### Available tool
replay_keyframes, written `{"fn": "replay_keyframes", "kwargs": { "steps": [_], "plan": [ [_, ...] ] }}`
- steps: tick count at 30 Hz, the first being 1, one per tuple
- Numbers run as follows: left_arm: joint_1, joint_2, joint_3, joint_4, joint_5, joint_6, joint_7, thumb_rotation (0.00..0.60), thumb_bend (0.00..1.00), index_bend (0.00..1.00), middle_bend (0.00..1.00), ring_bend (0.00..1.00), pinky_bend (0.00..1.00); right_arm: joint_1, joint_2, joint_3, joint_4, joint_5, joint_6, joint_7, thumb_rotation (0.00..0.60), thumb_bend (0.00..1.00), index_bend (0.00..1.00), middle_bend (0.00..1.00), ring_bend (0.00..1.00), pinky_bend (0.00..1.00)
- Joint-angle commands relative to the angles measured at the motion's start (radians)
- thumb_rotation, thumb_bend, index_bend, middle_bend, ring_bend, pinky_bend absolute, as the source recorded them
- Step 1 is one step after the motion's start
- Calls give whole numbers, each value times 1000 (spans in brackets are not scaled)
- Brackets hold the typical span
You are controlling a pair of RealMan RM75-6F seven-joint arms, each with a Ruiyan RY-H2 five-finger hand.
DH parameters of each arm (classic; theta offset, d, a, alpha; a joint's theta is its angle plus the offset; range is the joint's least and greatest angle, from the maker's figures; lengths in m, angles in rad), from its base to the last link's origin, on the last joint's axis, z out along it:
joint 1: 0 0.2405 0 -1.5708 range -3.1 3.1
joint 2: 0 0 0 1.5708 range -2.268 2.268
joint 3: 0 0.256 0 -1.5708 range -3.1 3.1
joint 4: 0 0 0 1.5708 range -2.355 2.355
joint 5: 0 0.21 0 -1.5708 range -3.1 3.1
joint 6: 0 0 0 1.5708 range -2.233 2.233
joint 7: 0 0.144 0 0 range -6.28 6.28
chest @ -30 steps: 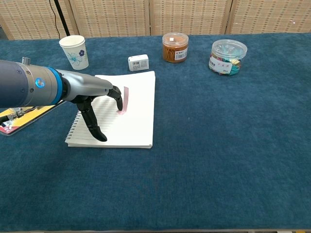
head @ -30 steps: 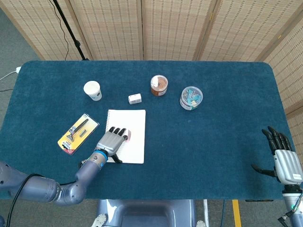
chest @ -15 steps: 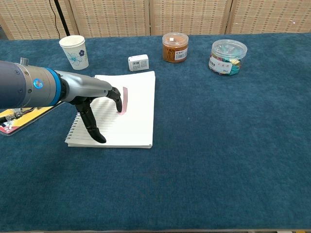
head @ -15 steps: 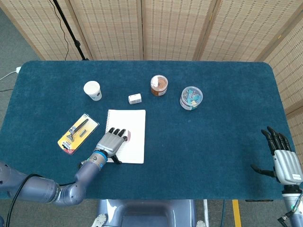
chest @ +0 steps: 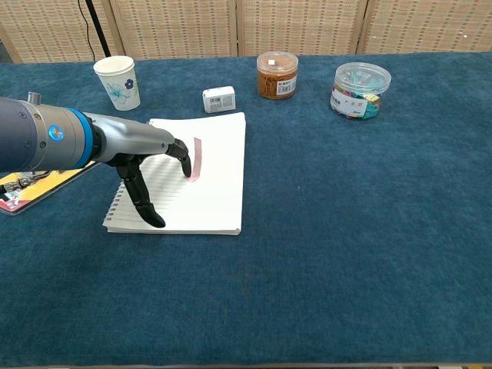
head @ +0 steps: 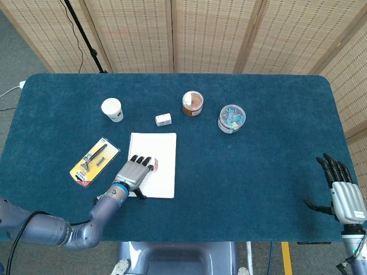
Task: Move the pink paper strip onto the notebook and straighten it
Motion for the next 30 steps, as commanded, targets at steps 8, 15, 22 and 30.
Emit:
{"fn": "replay_keyframes", "kwargs": {
  "steps": [8,15,22,30],
  "plan": [
    [-5,4,-1,-11,-1,-2,-3,442,0,236,0,0,0,0,1,-1,-2,-2,0,-1,600,0,0,0,0,0],
    [-7,5,5,-20,4,4,0,441,0,236,0,0,0,0,0,-1,-2,-1,-2,-3,600,0,0,0,0,0],
    [-9,7,6,-34,13,11,1,441,0,236,0,0,0,0,0,-2,-3,-3,-1,-3,600,0,0,0,0,0],
    [-10,13,7,-51,19,23,4,440,0,236,0,0,0,0,-1,-2,-2,-2,-2,-4,600,0,0,0,0,0]
  ]
}}
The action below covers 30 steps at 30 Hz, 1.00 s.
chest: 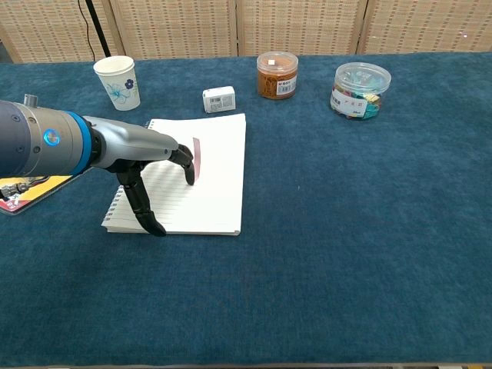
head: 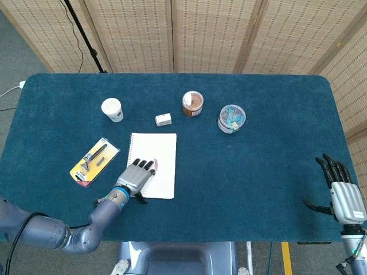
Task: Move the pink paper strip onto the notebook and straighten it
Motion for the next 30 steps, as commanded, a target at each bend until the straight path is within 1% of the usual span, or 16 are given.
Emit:
{"fn": "replay_keyframes", "kwargs": {
  "steps": [1,8,13,15,17,18,19,20,22,24,27,30],
  "plan": [
    [0,1,1,-2,2,7,2,440,0,236,0,0,0,0,0,0,0,0,-1,0,600,0,0,0,0,0],
    [10,28,-6,-8,13,19,-15,442,0,233,0,0,0,-1,1,0,-1,0,1,2,600,0,0,0,0,0],
    [34,96,-11,-45,43,34,-47,439,0,228,0,0,0,-1,2,-1,-2,-3,2,2,600,0,0,0,0,0],
    [49,125,-11,-62,72,42,-66,440,0,192,0,0,0,-1,2,-1,-2,-3,2,1,600,0,0,0,0,0],
    [77,163,-5,-84,126,62,-93,445,0,93,0,0,0,-1,2,0,-2,-4,4,0,600,0,0,0,0,0],
    [96,183,2,-97,159,82,-105,460,0,38,0,0,0,-1,1,0,-1,-5,6,0,600,0,0,0,0,0],
    [107,194,8,-104,180,92,-112,475,0,13,0,0,0,-2,0,0,0,-5,7,-1,600,0,0,0,0,0],
    [125,210,17,-113,211,109,-122,506,0,0,0,0,0,-2,-1,1,2,-6,8,-2,600,0,0,0,0,0],
    [173,246,39,-132,292,150,-153,572,0,0,0,0,0,-2,-5,2,9,-10,15,-5,600,0,0,0,0,0],
    [234,282,66,-142,385,200,-200,599,0,0,0,0,0,-2,-11,4,16,-13,22,-9,600,0,0,0,0,0],
    [325,314,109,-131,526,268,-269,600,0,0,0,0,0,-3,-20,6,24,-13,28,-16,600,0,0,0,0,0],
    [441,335,158,-90,666,346,-374,600,0,0,0,0,0,-3,-26,8,27,-12,33,-25,600,0,0,0,0,0]
  ]
}}
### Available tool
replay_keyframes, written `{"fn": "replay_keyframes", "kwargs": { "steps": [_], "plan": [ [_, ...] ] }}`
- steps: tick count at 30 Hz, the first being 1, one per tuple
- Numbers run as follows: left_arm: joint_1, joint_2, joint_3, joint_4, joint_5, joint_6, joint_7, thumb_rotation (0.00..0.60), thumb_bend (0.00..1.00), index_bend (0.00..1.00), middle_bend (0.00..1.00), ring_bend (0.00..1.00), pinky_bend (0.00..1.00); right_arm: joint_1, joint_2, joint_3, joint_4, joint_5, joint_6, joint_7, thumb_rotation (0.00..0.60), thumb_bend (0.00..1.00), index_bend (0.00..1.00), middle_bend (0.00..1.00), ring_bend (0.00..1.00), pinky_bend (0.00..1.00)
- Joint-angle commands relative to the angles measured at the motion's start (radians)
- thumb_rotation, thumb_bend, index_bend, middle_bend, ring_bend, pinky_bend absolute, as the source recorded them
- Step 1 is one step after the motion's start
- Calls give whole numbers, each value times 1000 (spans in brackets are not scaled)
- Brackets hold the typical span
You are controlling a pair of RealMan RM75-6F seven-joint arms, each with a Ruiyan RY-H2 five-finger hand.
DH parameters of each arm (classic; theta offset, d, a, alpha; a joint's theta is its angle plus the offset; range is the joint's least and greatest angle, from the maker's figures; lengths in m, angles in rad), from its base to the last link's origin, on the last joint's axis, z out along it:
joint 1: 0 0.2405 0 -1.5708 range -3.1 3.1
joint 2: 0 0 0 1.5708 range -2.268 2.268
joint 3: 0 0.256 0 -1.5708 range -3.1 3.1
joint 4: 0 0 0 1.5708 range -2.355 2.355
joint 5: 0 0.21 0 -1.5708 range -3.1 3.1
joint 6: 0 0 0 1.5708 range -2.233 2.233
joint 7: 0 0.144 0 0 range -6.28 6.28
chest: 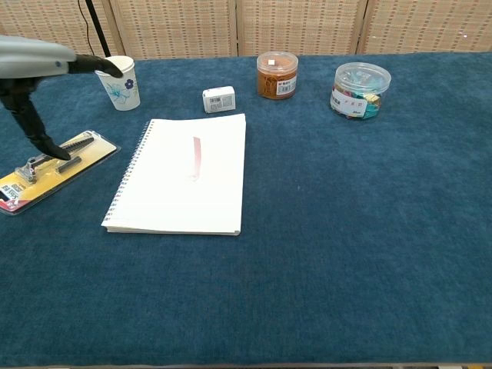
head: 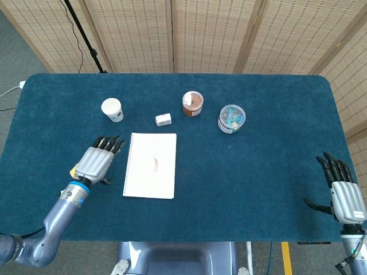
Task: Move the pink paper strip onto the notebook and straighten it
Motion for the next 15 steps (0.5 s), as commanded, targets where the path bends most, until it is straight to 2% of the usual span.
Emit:
{"fn": "replay_keyframes", "kwargs": {
  "steps": [1,3,7,10,15],
  "plan": [
    [205,59,95,54,236,148,-183,600,0,0,0,0,0,-1,-5,2,3,1,4,-8,600,0,0,0,0,0],
    [281,57,116,104,292,198,-247,600,0,0,0,0,0,-1,-7,3,4,1,8,-15,600,0,0,0,0,0],
    [396,34,121,186,338,267,-339,600,0,0,0,0,0,-3,-10,5,4,0,15,-24,600,0,0,0,0,0],
    [463,19,101,218,328,320,-348,600,0,0,0,0,0,-5,-15,9,7,5,22,-40,600,0,0,0,0,0],
    [530,-1,88,269,390,356,-369,600,0,0,0,0,0,-9,-27,17,10,9,41,-67,600,0,0,0,0,0]
  ]
}}
